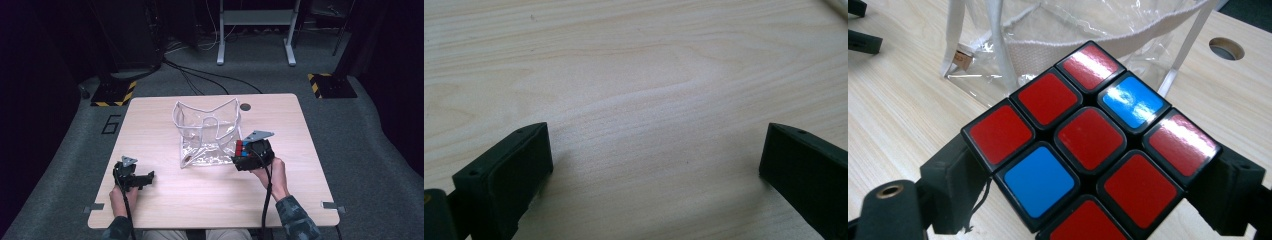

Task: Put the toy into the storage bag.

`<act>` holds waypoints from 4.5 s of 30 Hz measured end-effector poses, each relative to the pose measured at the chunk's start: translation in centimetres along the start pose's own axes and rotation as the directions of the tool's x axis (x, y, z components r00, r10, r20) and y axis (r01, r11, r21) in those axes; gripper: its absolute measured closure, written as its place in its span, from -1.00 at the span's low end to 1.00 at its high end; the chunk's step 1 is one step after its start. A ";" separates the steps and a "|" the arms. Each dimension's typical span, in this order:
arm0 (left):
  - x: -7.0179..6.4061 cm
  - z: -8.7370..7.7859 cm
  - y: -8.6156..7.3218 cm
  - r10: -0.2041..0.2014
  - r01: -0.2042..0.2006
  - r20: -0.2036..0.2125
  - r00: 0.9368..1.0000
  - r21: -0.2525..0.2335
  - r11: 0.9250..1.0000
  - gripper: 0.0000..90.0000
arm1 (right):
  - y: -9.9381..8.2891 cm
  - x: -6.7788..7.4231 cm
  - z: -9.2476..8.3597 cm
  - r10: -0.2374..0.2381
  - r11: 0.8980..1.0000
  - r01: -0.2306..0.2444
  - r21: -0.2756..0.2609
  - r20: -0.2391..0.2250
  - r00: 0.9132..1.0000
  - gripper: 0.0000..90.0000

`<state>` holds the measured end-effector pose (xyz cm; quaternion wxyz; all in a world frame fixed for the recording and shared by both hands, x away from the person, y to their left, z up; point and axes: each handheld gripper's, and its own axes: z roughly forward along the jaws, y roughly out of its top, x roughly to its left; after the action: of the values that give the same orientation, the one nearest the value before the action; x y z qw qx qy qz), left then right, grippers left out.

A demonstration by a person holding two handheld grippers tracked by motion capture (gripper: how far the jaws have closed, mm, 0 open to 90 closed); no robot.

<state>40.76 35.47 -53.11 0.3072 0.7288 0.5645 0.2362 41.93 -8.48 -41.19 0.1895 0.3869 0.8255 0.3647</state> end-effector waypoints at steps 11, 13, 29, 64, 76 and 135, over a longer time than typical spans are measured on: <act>0.0 0.0 0.0 0.001 -0.001 0.000 1.000 0.001 1.000 -0.99 | 1.2 -0.4 -0.8 -0.007 1.000 0.007 -0.008 0.003 1.000 -0.70; 0.0 0.0 0.0 0.001 -0.001 0.000 1.000 0.001 1.000 -0.99 | 1.4 -0.4 -0.9 -0.011 1.000 0.011 -0.010 0.003 1.000 -0.70; 0.0 0.0 0.0 0.001 -0.001 0.000 1.000 0.001 1.000 -0.99 | 3.0 -0.8 -1.5 -0.039 0.999 0.039 -0.018 0.003 0.999 -0.69; 0.0 0.0 0.0 0.001 -0.001 0.000 1.000 0.001 1.000 -0.99 | 8.0 -1.2 -2.6 -0.061 0.997 0.062 -0.048 0.012 0.998 -0.69; 0.0 0.0 0.0 -0.007 0.007 0.000 1.000 0.000 1.000 -0.99 | 9.6 -1.2 -2.4 -0.077 0.995 0.077 -0.057 0.005 0.997 -0.69; 0.0 0.0 0.0 -0.007 0.007 0.000 1.000 0.001 1.000 -0.99 | 12.8 -3.0 4.6 -0.060 0.992 0.060 0.109 -0.001 0.998 -0.69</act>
<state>40.73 35.45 -53.12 0.3077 0.7268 0.5673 0.2348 52.91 -3.15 -34.57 0.1800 0.3722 0.8551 0.3129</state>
